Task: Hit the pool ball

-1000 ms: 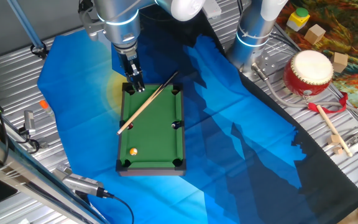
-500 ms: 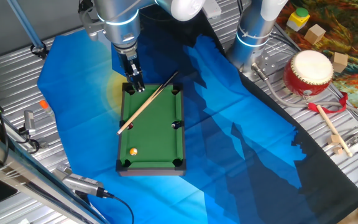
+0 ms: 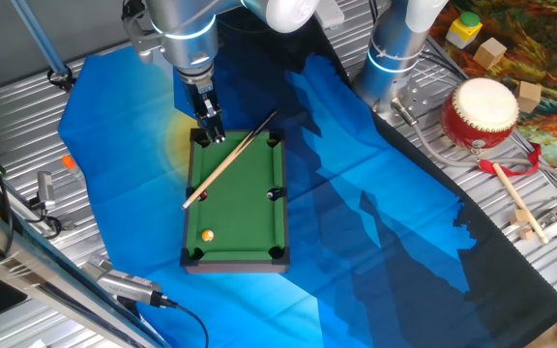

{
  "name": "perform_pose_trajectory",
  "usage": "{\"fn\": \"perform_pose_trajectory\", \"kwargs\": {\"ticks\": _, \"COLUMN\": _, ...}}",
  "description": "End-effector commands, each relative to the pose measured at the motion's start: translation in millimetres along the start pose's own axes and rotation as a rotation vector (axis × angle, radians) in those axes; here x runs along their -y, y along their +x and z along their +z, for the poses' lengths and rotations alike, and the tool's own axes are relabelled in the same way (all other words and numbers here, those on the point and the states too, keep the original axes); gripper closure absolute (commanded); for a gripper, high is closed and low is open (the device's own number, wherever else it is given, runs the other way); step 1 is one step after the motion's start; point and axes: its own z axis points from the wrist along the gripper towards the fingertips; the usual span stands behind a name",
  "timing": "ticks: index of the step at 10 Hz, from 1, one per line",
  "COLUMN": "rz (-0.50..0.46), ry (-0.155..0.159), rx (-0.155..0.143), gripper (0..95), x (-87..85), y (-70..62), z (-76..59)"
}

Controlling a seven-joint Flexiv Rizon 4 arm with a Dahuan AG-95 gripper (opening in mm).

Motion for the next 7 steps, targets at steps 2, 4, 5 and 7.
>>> {"fn": "perform_pose_trajectory", "kwargs": {"ticks": 2, "rz": 0.026, "ry": 0.092, "rx": -0.073, "gripper": 95.0, "x": -0.1, "y": 0.2, "z": -0.1}}
{"fn": "perform_pose_trajectory", "kwargs": {"ticks": 4, "rz": 0.024, "ry": 0.097, "rx": -0.069, "gripper": 95.0, "x": -0.2, "y": 0.2, "z": -0.2}}
{"fn": "perform_pose_trajectory", "kwargs": {"ticks": 5, "rz": 0.042, "ry": 0.108, "rx": -0.073, "gripper": 95.0, "x": -0.2, "y": 0.3, "z": -0.3}}
{"fn": "perform_pose_trajectory", "kwargs": {"ticks": 7, "rz": 0.040, "ry": 0.128, "rx": -0.073, "gripper": 95.0, "x": -0.3, "y": 0.4, "z": -0.4}}
